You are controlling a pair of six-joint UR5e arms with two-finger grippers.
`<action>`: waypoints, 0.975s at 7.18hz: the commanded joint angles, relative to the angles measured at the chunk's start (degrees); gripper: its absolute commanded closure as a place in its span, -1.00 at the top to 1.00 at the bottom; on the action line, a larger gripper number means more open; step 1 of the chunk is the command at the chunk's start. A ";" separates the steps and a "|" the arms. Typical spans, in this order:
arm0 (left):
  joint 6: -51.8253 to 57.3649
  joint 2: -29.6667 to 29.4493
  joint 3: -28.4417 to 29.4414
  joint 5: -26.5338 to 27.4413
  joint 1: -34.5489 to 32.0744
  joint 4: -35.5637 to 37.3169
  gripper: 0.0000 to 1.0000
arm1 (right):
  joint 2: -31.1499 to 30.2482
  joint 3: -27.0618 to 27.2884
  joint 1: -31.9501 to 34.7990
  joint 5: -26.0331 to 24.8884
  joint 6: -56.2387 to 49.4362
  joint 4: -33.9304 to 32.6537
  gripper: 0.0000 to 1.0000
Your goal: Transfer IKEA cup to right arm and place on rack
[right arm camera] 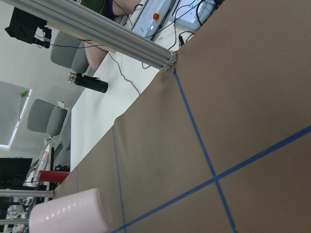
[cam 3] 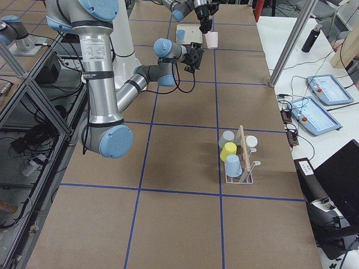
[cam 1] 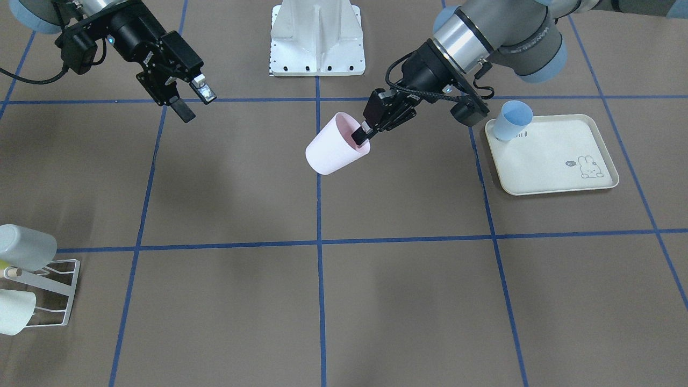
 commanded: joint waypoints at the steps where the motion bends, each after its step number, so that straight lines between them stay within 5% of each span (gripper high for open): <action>1: -8.07 -2.94 -0.77 2.80 1.61 -0.97 -1.00 | 4.88 1.29 -3.21 -1.64 8.31 0.03 0.96; 4: -17.56 -2.07 0.89 10.54 4.87 -16.75 -1.00 | 11.12 0.86 -6.64 -8.21 21.37 0.38 0.96; 7: -23.72 2.05 1.16 11.25 5.75 -30.63 -1.00 | 13.07 0.50 -6.82 -8.86 24.68 0.65 0.96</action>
